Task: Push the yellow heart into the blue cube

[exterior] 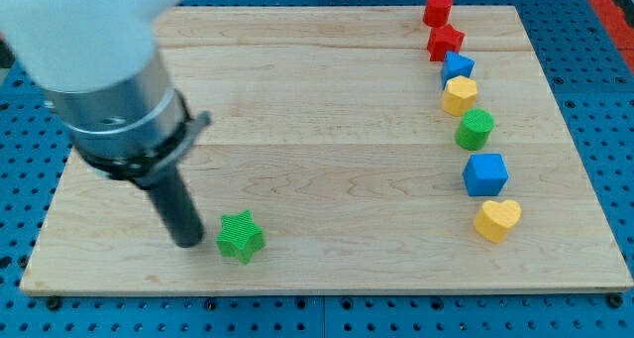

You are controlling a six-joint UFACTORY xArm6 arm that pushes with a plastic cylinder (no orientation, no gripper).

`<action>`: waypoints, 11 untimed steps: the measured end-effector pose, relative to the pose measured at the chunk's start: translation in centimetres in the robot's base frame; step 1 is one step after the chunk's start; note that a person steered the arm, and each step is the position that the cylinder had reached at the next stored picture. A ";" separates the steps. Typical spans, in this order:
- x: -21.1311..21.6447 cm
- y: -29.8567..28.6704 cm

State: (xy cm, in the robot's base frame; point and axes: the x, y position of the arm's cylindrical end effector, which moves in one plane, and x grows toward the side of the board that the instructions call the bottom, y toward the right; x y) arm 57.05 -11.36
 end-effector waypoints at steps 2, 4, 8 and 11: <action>0.8 9.7; 0.3 15.1; 1.5 27.7; 0.3 31.0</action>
